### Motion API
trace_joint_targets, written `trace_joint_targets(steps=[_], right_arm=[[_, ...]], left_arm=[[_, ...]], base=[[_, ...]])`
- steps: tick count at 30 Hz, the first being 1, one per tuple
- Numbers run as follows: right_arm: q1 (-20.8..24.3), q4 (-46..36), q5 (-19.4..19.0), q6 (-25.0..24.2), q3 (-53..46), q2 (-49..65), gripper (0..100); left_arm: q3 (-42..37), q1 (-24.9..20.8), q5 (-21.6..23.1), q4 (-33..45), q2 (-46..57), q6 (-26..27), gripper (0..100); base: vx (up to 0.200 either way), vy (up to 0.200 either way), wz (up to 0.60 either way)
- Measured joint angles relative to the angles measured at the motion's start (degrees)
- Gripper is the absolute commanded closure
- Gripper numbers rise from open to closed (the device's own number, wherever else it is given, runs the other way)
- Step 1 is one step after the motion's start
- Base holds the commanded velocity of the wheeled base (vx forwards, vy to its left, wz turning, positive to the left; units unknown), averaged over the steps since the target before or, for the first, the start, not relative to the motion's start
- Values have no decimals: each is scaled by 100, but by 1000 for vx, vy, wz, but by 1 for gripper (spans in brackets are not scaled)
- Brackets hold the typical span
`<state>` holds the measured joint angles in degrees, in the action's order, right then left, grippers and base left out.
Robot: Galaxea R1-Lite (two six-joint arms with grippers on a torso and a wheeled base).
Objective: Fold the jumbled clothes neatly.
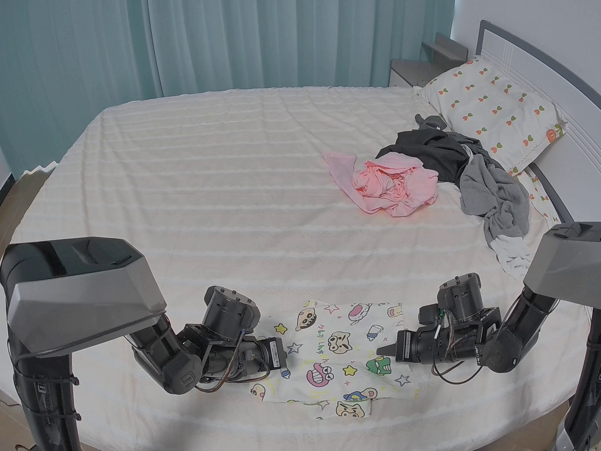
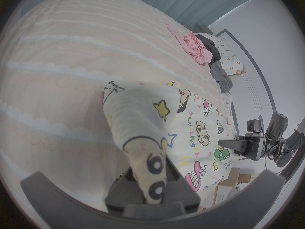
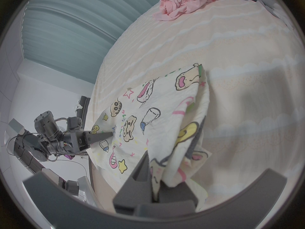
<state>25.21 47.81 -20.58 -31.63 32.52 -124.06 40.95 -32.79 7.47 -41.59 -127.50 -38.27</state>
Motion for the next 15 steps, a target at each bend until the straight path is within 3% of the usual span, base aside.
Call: trace_joint_targets(steps=[1, 2, 15], right_arm=[[0, 0, 0, 0, 0, -2, 0], [6, 0, -2, -2, -2, -5, 0], [15, -29, 93, 68, -124, -5, 0]], left_arm=[[0, 0, 0, -4, -6, 1, 100], [0, 0, 0, -12, -22, 4, 0], [-105, 208, -329, -61, -65, 44, 0]], base=[[0, 0, 0], [0, 0, 0], [0, 0, 0]])
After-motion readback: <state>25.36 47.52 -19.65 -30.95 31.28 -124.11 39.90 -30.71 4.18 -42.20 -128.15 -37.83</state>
